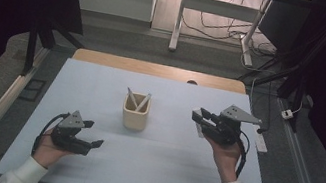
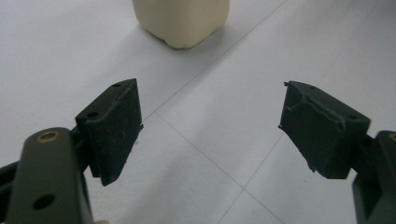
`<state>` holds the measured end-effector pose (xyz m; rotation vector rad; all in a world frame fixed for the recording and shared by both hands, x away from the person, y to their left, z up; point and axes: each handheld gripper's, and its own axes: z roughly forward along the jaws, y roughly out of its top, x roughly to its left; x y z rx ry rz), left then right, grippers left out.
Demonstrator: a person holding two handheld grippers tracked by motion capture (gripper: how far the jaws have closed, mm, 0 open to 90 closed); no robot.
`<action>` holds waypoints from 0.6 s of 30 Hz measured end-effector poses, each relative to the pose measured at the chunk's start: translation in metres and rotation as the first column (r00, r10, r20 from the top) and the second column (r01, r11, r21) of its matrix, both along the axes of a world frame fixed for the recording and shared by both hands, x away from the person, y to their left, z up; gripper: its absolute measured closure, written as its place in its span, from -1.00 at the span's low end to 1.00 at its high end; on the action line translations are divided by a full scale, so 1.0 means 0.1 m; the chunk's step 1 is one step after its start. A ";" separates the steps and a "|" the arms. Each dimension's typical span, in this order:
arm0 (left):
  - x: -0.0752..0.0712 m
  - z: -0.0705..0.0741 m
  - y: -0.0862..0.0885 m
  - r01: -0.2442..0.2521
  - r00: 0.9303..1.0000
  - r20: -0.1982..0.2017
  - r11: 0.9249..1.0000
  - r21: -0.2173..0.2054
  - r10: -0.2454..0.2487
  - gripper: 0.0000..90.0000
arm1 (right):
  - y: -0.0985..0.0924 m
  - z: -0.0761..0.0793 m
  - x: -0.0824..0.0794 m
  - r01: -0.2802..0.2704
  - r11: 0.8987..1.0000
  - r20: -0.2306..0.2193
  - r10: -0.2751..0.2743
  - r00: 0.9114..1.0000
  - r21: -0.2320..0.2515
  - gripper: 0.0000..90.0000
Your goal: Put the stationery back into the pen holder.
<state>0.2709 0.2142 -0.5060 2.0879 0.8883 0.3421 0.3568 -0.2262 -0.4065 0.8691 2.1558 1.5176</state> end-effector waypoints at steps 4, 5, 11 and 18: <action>0.00 -0.01 0.01 -0.002 1.000 -0.003 1.000 -0.004 0.002 -0.56 | 0.06 0.00 0.02 -0.011 1.000 0.002 0.011 1.000 0.016 0.48; 0.00 -0.01 0.01 -0.002 1.000 -0.004 1.000 -0.004 0.002 -0.56 | 0.07 0.00 0.02 -0.013 1.000 0.004 0.013 1.000 0.017 0.48; 0.00 -0.02 0.00 -0.002 1.000 -0.011 1.000 -0.004 0.002 -0.59 | 0.16 0.01 0.05 -0.026 0.999 0.012 0.025 1.000 0.030 0.48; 0.00 -0.02 0.01 -0.002 1.000 -0.016 1.000 -0.005 0.002 -0.60 | 0.27 0.03 0.13 -0.044 0.996 0.005 0.044 0.999 0.078 0.48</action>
